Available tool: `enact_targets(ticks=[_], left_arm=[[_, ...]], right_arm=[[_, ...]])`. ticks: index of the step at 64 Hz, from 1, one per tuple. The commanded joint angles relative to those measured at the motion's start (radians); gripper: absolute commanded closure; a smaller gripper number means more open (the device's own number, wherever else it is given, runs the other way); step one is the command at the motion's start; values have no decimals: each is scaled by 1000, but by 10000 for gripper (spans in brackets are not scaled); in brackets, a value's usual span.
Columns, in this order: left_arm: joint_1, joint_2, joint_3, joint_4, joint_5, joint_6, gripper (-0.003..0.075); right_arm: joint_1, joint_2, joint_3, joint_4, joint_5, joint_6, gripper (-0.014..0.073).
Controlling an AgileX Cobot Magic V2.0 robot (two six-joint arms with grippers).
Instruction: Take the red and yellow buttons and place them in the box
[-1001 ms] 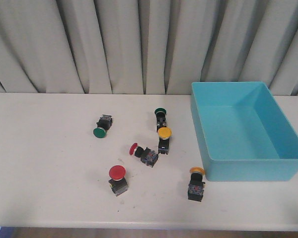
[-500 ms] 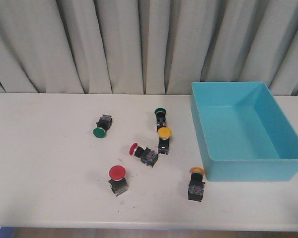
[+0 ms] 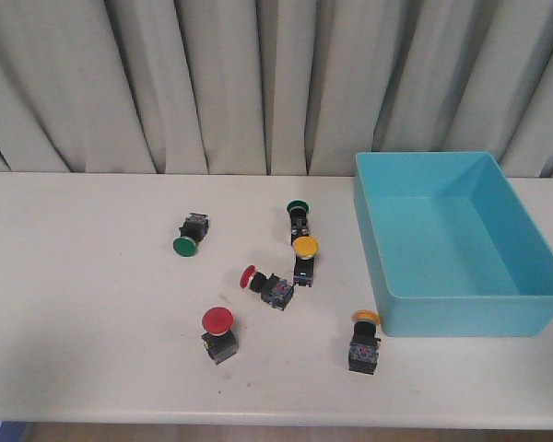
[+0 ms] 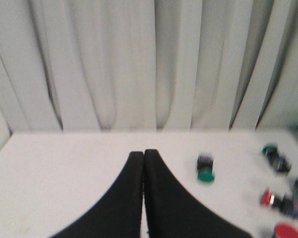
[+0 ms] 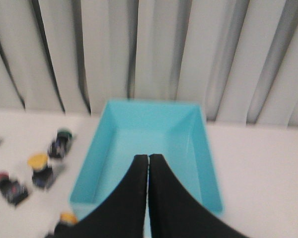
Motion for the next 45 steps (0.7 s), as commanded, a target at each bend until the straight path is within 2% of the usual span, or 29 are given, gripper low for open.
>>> enact_targets(ticks=[1, 13, 29, 37, 45], left_arm=[[-1, 93, -57, 0, 75, 38, 727], [-1, 200, -56, -7, 171, 36, 727], [-1, 282, -56, -6, 164, 36, 718], [-1, 314, -56, 11, 160, 36, 651], [-1, 333, -56, 16, 145, 36, 500]], right_arm=[[-7, 92, -38, -7, 33, -6, 599], [-7, 221, -39, -2, 179, -6, 599], [-7, 296, -39, -4, 199, -15, 594], [-7, 314, -39, -11, 202, -25, 540], [-7, 322, -39, -10, 204, -35, 405]])
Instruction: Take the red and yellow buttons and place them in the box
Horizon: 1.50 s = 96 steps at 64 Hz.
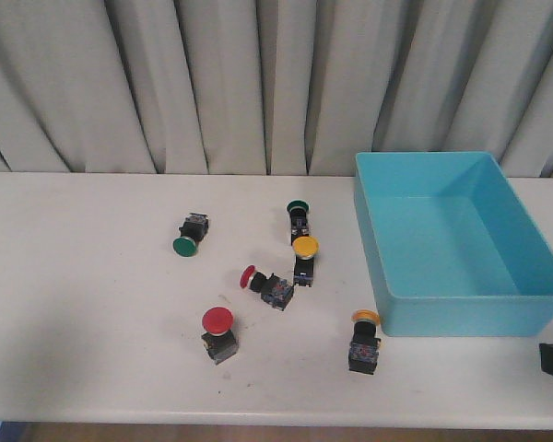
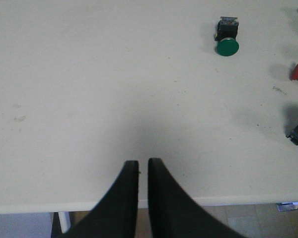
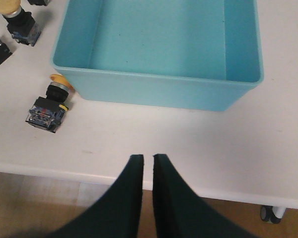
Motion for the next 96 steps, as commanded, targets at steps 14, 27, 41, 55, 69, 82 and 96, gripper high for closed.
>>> enact_targets(ticks=[14, 27, 41, 55, 69, 82, 96], left_arm=[[-1, 44, -33, 7, -75, 3, 217], [-31, 98, -34, -92, -76, 128, 159], [-149, 211, -34, -323, -93, 426, 166], [-267, 359, -55, -421, -111, 560, 166], [-365, 515, -173, -409, -162, 600, 166], [-425, 664, -304, -409, -156, 721, 166], [-471, 876, -471, -408, -138, 752, 166]], right_arm=[[-7, 5, -32, -6, -48, -21, 120], [-7, 5, -32, -2, -46, -21, 22], [-7, 5, -32, 1, -40, -20, 34], [-7, 5, -32, 1, -35, -20, 60], [-7, 5, -32, 1, -33, -20, 86], [-7, 5, -32, 2, -23, -20, 105], [-7, 5, -32, 2, -3, -21, 123]])
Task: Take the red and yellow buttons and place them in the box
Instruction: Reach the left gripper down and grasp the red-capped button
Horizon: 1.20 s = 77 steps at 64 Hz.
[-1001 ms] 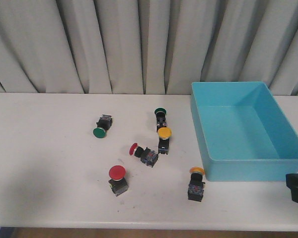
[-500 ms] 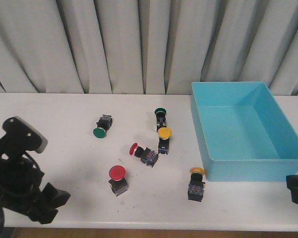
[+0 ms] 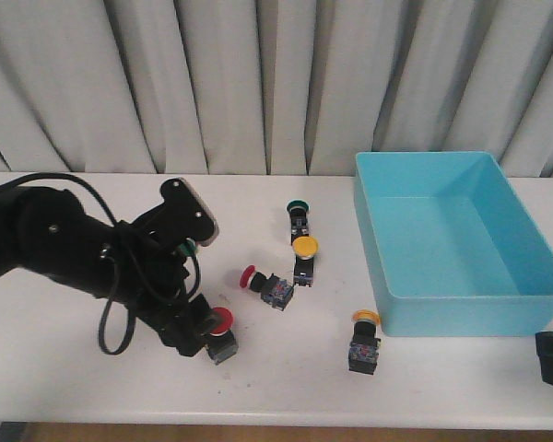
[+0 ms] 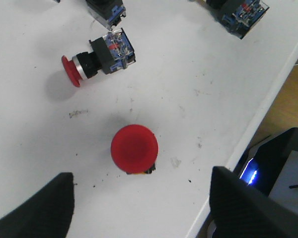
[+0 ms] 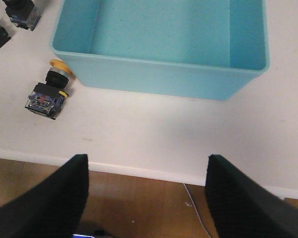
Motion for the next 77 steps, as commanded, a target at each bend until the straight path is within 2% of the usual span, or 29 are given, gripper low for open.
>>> enact_targets(ticks=[1, 18, 37, 62, 77], left_arm=[[-16, 43, -85, -20, -19, 4, 166], [-25, 203, -164, -11, -8, 5, 166], [-25, 301, -178, 11, -54, 2, 184], [-25, 308, -178, 11, -65, 2, 439], [-25, 301, -178, 11, -53, 2, 537]], right_arm=[[-7, 3, -31, 1, -40, -9, 123], [-7, 3, -31, 1, -19, -9, 123], [-7, 3, -31, 1, -7, -9, 123], [-7, 3, -31, 1, -7, -9, 123], [-7, 3, -31, 1, -7, -9, 123]])
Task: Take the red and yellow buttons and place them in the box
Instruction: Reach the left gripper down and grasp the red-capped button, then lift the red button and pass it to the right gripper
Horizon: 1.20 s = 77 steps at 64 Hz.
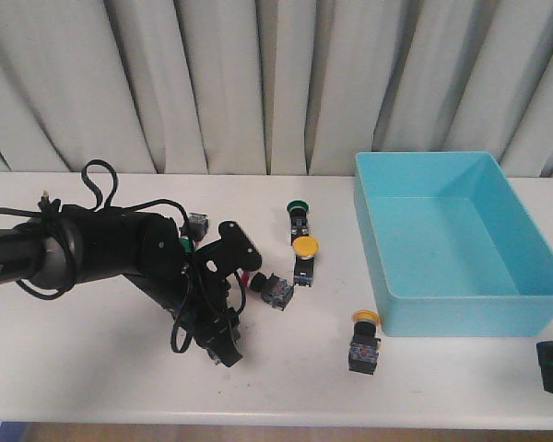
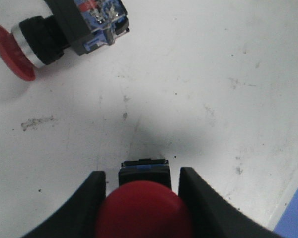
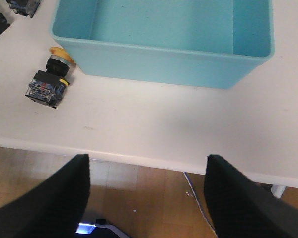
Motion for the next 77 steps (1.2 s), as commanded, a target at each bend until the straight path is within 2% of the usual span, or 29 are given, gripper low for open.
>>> enact_targets(ticks=[1, 16, 20, 25, 32, 42, 51, 65, 70, 77], left_arm=[[-4, -58, -28, -16, -16, -5, 540], [-4, -155, -28, -20, 20, -15, 554], [-4, -196, -28, -22, 22, -26, 553], [-4, -250, -28, -22, 30, -29, 553], [-4, -324, -28, -26, 38, -29, 553], [-4, -409, -28, -117, 41, 0, 553], [-4, -451, -28, -296, 73, 191, 553], [-4, -452, -28, -660, 186, 686, 553], [-4, -452, -28, -764, 225, 825, 553], [-4, -452, -28, -866, 268, 950, 553]], right_arm=[[-7, 3, -31, 1, -45, -9, 123], [-7, 3, -31, 20, -68, -10, 123], [-7, 3, -31, 43, -74, -45, 123], [-7, 3, -31, 106, -75, -168, 123], [-7, 10, -36, 260, -68, -357, 122], [-5, 76, -70, 440, -2, -603, 122], [35, 164, -123, 506, 26, -733, 122], [189, 306, -212, 474, 31, -899, 122], [245, 349, -230, 478, 15, -1007, 122], [312, 392, -235, 519, -54, -1169, 122]])
